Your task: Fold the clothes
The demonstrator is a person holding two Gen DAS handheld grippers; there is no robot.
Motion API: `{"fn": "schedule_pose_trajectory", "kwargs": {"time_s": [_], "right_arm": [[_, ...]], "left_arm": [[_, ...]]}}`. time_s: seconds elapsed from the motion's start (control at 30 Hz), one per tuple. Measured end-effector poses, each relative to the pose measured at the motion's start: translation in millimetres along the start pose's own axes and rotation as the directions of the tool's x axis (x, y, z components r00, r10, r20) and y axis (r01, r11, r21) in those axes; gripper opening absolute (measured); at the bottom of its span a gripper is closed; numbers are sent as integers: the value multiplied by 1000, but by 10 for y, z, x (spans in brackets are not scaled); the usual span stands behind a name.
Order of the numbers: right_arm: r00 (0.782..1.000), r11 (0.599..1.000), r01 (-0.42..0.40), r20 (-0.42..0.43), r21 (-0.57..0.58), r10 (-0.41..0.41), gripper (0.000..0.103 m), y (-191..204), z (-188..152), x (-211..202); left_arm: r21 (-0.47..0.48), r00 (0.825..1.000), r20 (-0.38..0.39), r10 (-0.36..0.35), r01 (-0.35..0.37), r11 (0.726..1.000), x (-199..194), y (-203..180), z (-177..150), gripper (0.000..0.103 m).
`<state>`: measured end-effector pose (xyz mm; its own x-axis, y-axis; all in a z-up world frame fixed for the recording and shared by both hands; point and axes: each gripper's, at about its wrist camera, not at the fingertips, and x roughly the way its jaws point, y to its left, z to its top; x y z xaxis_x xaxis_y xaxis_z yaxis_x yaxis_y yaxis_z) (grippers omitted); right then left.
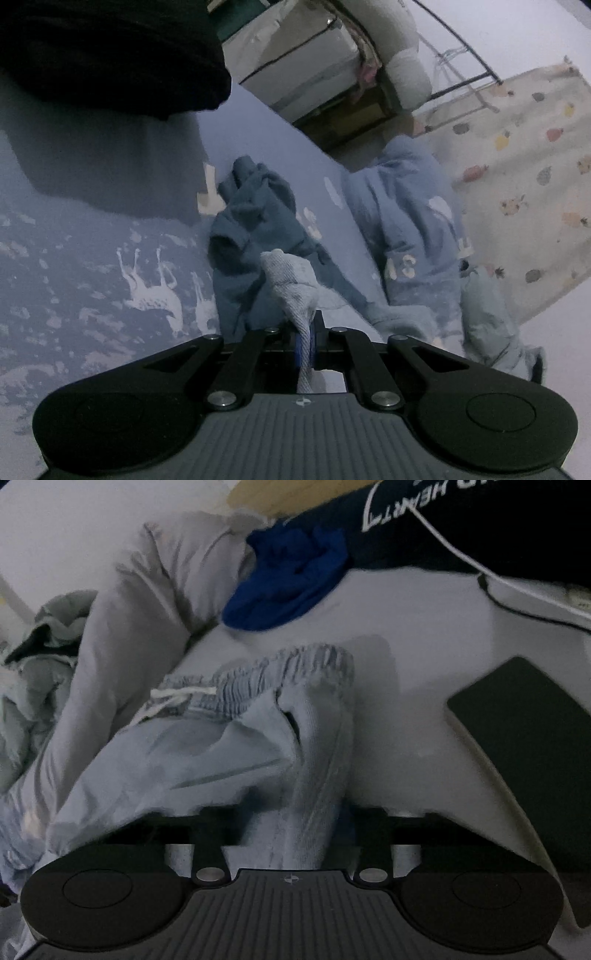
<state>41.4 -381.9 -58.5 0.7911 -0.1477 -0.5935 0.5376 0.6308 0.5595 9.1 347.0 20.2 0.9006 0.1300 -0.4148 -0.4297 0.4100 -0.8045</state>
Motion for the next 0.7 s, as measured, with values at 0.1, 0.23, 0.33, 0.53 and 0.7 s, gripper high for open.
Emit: {"fn": "schedule_pose_trajectory", "kwargs": {"time_s": [0.1, 0.23, 0.33, 0.53, 0.7], "right_arm": [[1000, 999, -1, 17, -45, 2, 12, 66, 1, -126], [996, 996, -74, 49, -45, 76, 10, 64, 36, -523], [991, 992, -116, 64, -41, 118, 10, 46, 53, -847], [982, 988, -154, 111, -2, 153, 8, -83, 5, -1517], [981, 988, -157, 116, 7, 155, 8, -268, -96, -2002]], "left_arm": [[-6, 1000, 9, 1, -1, 1000, -102, 53, 45, 6], [-40, 1000, 9, -9, 10, 999, -168, 60, 39, 6], [-23, 999, 11, -40, 40, 999, -258, 0, 90, 6], [-42, 996, 19, -85, 86, 995, -420, -135, 364, 6], [-1, 989, 51, -142, 142, 990, -636, -333, 635, 6]]}}
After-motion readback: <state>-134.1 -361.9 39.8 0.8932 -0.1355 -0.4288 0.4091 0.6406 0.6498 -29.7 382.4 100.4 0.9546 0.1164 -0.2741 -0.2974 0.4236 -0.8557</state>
